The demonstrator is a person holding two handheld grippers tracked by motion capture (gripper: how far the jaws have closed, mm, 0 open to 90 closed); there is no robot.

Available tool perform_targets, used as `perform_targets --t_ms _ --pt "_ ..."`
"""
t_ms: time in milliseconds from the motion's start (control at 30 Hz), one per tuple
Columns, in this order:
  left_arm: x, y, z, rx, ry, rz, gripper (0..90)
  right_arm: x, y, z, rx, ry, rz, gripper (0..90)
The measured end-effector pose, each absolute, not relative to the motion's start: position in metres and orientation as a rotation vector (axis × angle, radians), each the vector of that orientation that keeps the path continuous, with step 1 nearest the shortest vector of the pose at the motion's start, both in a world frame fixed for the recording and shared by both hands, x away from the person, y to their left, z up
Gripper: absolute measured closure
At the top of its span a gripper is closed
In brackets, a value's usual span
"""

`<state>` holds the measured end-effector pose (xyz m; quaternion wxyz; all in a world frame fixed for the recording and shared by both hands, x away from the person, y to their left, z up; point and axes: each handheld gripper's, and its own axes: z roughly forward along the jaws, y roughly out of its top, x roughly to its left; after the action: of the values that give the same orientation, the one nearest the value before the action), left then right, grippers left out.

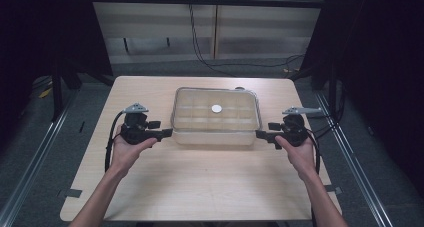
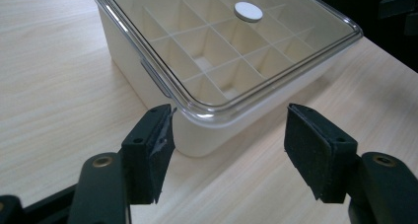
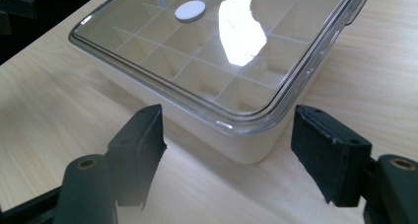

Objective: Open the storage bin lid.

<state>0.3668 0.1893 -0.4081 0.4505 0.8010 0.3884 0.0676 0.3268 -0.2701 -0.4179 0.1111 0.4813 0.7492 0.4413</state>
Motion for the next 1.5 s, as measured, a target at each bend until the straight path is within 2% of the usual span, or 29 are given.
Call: perform_targets --t_ms 533,1200,1500 --pt "0.399 0.175 -0.404 2.015 0.963 0.163 33.0 0.371 -0.27 -0.414 1.445 2.197 1.228 26.9" --pt "0.418 0.163 -0.425 2.033 1.026 0.118 24.5 0.396 -0.257 -0.429 1.478 2.226 1.166 21.3" --pt "0.422 0.153 -0.434 2.037 1.031 0.096 23.8 0.403 -0.251 -0.435 1.501 2.237 1.167 17.9"
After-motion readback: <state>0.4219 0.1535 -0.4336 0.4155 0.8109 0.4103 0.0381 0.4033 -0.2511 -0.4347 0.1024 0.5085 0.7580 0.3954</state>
